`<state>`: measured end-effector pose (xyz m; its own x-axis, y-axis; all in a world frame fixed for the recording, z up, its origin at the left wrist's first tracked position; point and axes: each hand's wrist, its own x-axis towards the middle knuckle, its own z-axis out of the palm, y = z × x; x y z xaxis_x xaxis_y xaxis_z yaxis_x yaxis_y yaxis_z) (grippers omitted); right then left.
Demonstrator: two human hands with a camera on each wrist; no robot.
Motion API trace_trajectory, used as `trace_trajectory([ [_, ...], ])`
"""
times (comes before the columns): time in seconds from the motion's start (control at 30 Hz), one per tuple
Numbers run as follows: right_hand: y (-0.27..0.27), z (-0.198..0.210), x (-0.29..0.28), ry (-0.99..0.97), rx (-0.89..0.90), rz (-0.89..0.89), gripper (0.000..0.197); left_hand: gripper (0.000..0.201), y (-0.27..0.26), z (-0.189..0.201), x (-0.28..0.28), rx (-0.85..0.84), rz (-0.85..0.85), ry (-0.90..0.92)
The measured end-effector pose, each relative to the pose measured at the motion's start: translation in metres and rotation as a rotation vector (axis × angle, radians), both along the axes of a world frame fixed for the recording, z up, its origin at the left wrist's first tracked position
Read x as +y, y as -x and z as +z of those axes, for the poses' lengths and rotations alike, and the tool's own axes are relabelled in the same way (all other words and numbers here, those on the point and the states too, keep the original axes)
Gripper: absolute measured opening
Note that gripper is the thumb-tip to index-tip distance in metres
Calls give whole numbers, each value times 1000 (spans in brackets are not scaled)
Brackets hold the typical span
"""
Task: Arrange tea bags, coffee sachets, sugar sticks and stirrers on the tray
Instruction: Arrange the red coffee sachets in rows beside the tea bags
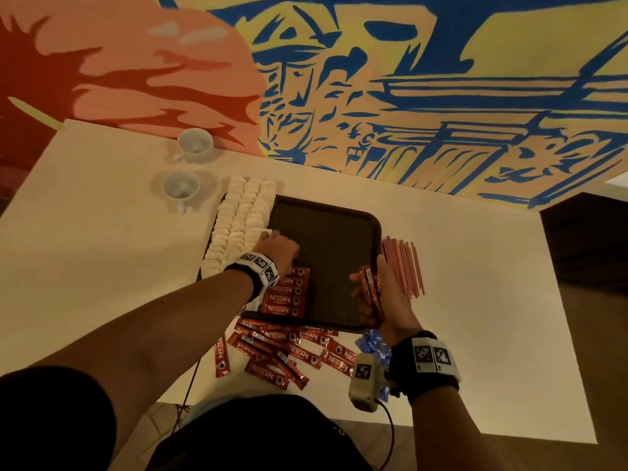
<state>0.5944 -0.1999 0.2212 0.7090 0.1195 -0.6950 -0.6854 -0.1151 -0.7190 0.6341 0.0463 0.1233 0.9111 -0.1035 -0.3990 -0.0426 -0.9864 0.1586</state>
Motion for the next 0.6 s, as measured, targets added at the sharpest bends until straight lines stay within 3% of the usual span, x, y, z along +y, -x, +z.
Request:
trace_trajectory([
  [0.1, 0, 4, -1, -79, -15, 4, 87, 24, -2, 24, 1, -75, 96, 172],
  [0.17, -1, 8, 2, -124, -5, 33, 89, 24, 0, 43, -3, -108, 175, 426],
  [0.33, 0, 15, 13, -144, 1, 148, 91, 32, 14, 87, -23, 153, 155, 947],
  [0.47, 0, 19, 21, -107, -16, 242, 83, 22, 26, 102, -27, 133, 118, 1052],
  [0.6, -3, 17, 21, -195, -40, 211, 83, 17, 36, 118, -21, 79, 270, 1159],
])
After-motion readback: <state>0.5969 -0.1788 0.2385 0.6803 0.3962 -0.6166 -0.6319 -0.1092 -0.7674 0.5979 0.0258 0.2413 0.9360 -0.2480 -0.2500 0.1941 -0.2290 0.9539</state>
